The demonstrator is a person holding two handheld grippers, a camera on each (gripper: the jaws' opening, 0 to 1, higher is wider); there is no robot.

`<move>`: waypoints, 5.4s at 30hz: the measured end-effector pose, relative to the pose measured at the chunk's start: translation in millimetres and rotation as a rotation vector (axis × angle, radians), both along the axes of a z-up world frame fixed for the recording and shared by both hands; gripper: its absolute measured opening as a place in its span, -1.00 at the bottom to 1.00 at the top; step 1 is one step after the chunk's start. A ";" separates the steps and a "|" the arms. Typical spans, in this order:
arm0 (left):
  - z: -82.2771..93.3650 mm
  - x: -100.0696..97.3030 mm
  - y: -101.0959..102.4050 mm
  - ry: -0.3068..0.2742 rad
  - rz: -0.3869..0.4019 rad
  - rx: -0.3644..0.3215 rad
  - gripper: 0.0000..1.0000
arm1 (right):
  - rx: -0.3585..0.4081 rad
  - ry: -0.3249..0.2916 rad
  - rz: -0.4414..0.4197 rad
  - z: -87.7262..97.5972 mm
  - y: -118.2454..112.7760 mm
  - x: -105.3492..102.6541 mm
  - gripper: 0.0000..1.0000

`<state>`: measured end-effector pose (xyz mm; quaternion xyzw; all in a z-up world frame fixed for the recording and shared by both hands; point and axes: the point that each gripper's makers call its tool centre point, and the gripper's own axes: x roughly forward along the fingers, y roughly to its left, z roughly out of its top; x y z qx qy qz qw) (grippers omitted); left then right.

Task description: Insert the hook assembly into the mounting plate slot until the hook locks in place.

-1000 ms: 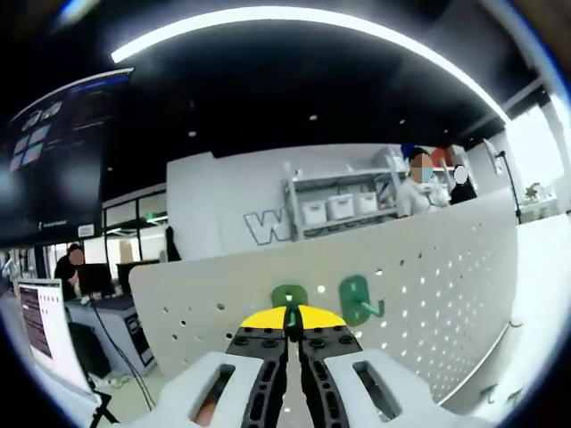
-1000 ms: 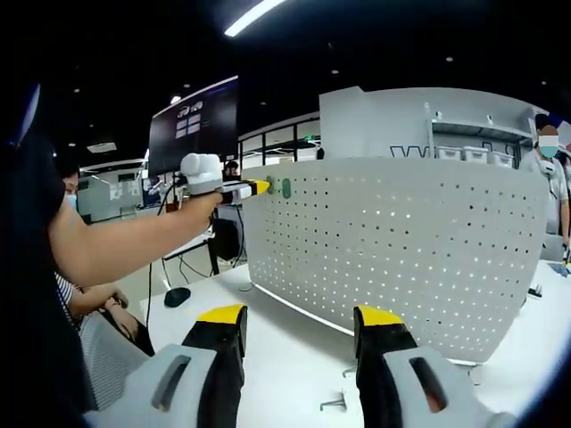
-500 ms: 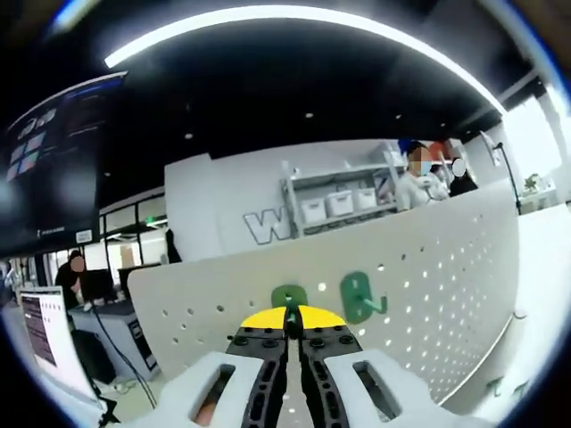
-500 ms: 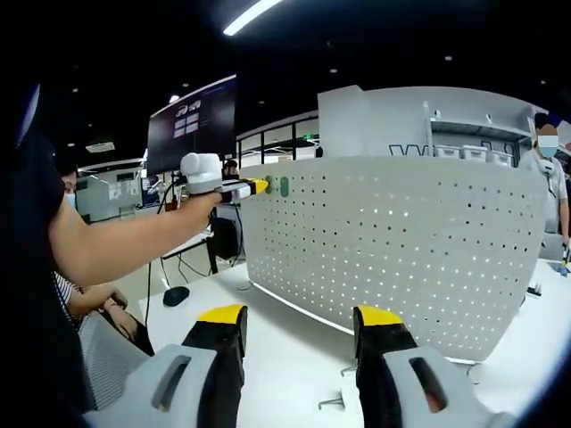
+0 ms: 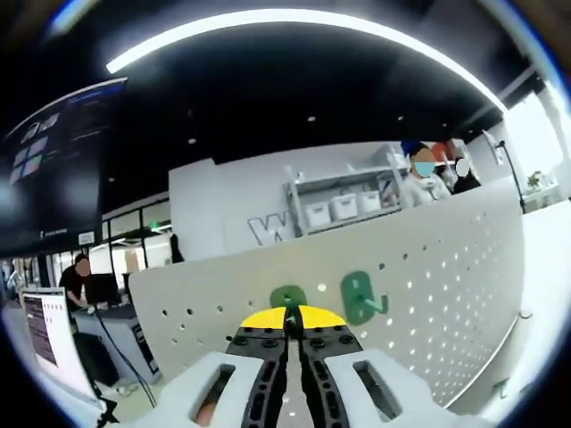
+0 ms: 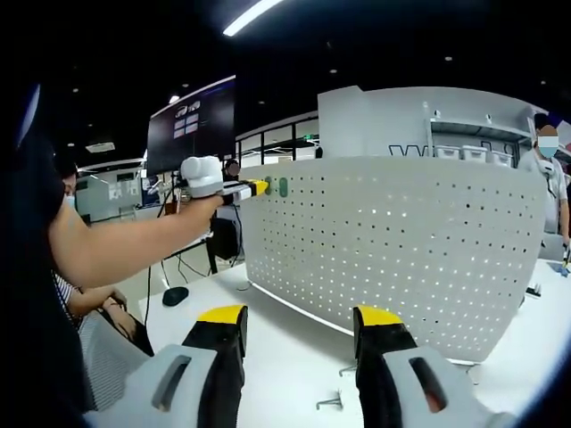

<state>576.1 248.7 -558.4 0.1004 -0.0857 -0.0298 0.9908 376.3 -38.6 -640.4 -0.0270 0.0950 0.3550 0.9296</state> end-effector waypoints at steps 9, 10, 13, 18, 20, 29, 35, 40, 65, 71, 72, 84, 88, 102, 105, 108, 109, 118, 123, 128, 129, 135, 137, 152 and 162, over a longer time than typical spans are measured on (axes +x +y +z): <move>-1.7 4.4 -0.5 -0.035 0.014 0.037 -0.94 | 0.006 -0.001 0.001 0.7 0.4 1.1 -0.08; -1.7 4.8 -0.9 -0.040 0.017 0.042 -0.94 | 0.006 0.001 0.001 0.4 0.3 1.3 -0.08; -1.4 4.3 -0.8 -0.044 0.021 0.038 -0.94 | 0.005 0.002 0.003 -0.1 0.7 1.8 -0.08; -1.6 4.0 -0.3 -0.037 0.019 0.023 -0.93 | 0.003 -0.001 0.006 0.9 1.8 2.0 -0.08; -1.8 3.6 -0.4 -0.031 0.017 0.024 -0.93 | 0.001 -0.002 0.006 1.1 1.9 2.0 -0.09; -5.8 0.8 -0.7 0.015 0.002 0.020 -0.83 | -0.001 -0.007 0.008 2.1 1.4 -1.2 -0.09; -4.7 -8.4 0.1 0.019 0.004 0.000 -0.61 | 0.000 -0.016 -0.005 4.6 -4.2 -4.3 -0.09; -1.8 -20.0 0.9 0.011 0.009 -0.017 -0.44 | -0.001 -0.023 -0.016 5.9 -9.2 -6.3 -0.09; 17.5 -86.8 -13.1 -0.031 -0.014 -0.045 0.01 | 0.010 -0.061 -0.078 18.8 -40.9 -11.2 -0.11; 15.5 -105.5 -17.2 -0.036 -0.023 -0.040 0.05 | 0.006 -0.062 -0.073 18.2 -39.8 -11.1 -0.12; 14.5 -107.9 -17.3 -0.036 -0.022 -0.042 0.05 | 0.006 -0.062 -0.072 17.9 -39.6 -10.8 -0.12; -6.2 -132.3 -33.9 -0.011 -0.056 -0.064 0.06 | -0.007 -0.049 -0.067 11.8 -39.4 -4.1 -0.12; -11.4 -139.0 -40.9 -0.001 -0.073 -0.062 0.07 | -0.008 -0.045 -0.067 9.3 -39.5 -1.4 -0.12; -35.4 -158.3 -61.6 0.039 -0.129 -0.065 0.07 | -0.024 -0.025 -0.058 -4.8 -39.7 7.2 -0.14; -40.5 -162.5 -65.4 0.053 -0.143 -0.065 0.07 | -0.025 -0.019 -0.056 -8.4 -40.2 9.4 -0.15; -44.0 -166.8 -69.1 0.058 -0.153 -0.063 0.07 | -0.033 -0.008 -0.054 -14.6 -40.8 13.0 -0.15; -45.1 -167.7 -70.0 0.061 -0.155 -0.063 0.07 | -0.034 -0.004 -0.054 -16.2 -41.0 13.6 -0.15; -59.6 -179.0 -82.3 0.087 -0.188 -0.069 0.06 | -0.055 0.022 -0.054 -35.6 -44.8 25.8 -0.18; -64.3 -182.9 -87.5 0.097 -0.208 -0.071 0.05 | -0.073 0.046 -0.060 -51.0 -47.5 36.0 -0.21; -70.3 -187.4 -92.0 0.110 -0.224 -0.069 0.05 | -0.091 0.054 -0.049 -62.1 -44.1 42.9 -0.24; -71.0 -188.0 -92.6 0.111 -0.226 -0.071 0.05 | -0.093 0.057 -0.047 -63.4 -43.2 43.6 -0.24; -76.8 -191.5 -95.6 0.122 -0.235 -0.077 0.04 | -0.114 0.044 -0.034 -67.4 -40.0 53.0 -0.26; -78.5 -191.7 -96.0 0.127 -0.239 -0.075 0.04 | -0.119 0.045 -0.032 -70.3 -40.1 57.3 -0.27; -90.2 -192.6 -103.2 0.153 -0.257 -0.072 0.04 | -0.162 0.087 -0.018 -104.2 -39.1 80.4 -0.37; -96.9 -190.6 -103.4 0.167 -0.257 -0.066 0.03 | -0.187 0.127 -0.003 -129.7 -34.9 94.0 -0.43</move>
